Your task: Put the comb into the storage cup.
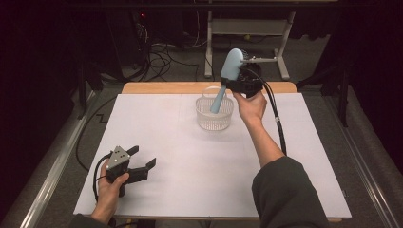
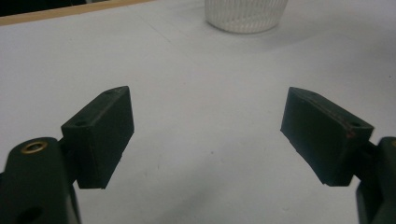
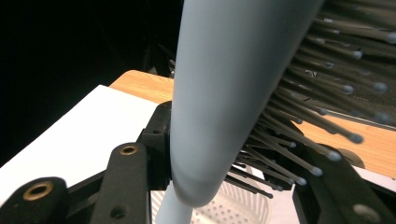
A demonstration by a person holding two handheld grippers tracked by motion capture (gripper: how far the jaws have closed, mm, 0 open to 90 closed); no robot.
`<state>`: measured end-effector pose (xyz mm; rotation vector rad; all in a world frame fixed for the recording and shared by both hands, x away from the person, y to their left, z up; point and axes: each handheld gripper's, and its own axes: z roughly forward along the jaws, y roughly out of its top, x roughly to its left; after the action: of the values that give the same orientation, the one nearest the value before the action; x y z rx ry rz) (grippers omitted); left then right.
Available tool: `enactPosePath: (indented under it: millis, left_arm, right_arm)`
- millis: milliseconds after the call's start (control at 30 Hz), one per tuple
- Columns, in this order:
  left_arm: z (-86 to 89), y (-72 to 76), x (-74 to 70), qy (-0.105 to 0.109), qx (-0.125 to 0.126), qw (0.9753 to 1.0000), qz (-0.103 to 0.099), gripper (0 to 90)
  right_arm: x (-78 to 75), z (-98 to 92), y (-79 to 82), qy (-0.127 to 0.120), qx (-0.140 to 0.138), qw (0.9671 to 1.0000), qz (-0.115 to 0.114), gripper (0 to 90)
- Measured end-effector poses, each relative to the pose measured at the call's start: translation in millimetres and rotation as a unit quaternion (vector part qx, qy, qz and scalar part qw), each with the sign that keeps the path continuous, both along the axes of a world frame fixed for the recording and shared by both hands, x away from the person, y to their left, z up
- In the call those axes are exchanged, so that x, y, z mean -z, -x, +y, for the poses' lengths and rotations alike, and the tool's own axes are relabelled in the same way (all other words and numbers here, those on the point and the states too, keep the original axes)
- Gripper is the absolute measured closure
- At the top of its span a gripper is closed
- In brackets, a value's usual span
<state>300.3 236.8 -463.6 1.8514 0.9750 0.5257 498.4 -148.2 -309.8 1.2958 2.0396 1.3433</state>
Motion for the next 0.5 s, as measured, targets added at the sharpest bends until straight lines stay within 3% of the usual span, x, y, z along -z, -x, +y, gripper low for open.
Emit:
enactPosePath:
  millis: [500]
  left_arm:
    - [-0.4,-0.7,0.7,0.011,0.006,0.9999,0.006,18.1]
  right_arm:
    - [17.1,16.8,-4.6,0.009,-0.002,0.9999,0.007,54.1]
